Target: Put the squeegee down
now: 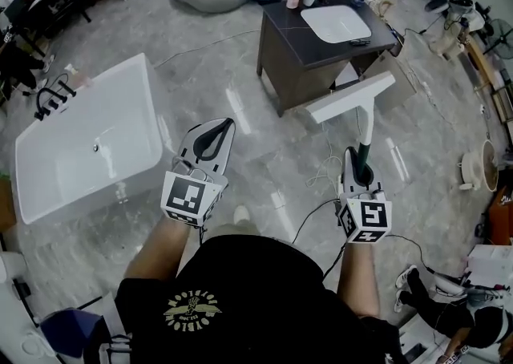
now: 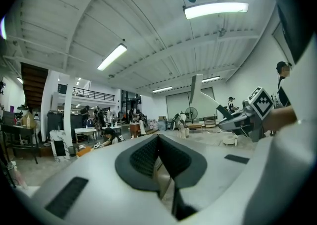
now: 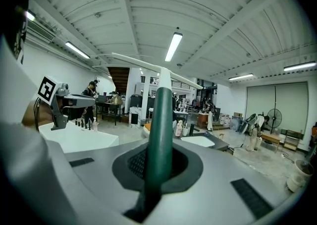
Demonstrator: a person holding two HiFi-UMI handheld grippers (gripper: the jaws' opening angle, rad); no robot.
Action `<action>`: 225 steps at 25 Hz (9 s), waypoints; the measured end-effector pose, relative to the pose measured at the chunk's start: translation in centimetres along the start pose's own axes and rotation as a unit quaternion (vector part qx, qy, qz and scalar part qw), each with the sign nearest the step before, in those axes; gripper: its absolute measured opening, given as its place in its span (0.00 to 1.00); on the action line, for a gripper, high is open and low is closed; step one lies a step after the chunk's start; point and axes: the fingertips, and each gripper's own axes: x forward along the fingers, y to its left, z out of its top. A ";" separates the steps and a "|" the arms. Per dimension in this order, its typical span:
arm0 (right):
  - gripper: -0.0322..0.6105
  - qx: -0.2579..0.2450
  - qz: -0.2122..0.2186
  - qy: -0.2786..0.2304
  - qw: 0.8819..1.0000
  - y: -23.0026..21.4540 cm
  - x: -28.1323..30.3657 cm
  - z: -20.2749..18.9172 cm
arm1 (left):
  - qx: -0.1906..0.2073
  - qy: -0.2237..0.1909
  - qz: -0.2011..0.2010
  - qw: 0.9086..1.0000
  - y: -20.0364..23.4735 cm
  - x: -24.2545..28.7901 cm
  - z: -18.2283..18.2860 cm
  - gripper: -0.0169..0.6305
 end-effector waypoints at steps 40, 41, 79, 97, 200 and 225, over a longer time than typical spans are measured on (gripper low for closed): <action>0.09 0.011 0.018 0.005 1.000 -8.0 14.2 1.6 | -0.019 0.009 0.015 1.000 5.8 14.2 -0.7 0.06; 0.09 0.011 0.020 0.005 1.000 -8.4 14.7 1.7 | -0.019 0.006 0.012 1.000 5.8 14.9 -0.7 0.06; 0.09 -0.003 0.086 -0.017 0.996 -22.3 26.5 4.1 | -0.024 0.005 0.088 0.996 5.9 29.5 1.7 0.06; 0.09 0.007 0.075 0.004 0.997 -22.3 28.9 2.2 | -0.003 0.012 0.047 0.999 6.2 34.9 0.6 0.06; 0.10 -0.036 0.084 0.201 0.975 -26.1 67.8 -5.3 | -0.021 0.027 -0.019 0.999 28.1 65.7 -2.8 0.06; 0.10 -0.056 0.120 0.322 0.937 -23.8 72.6 -19.0 | -0.033 0.082 -0.007 0.996 29.4 66.8 -7.5 0.06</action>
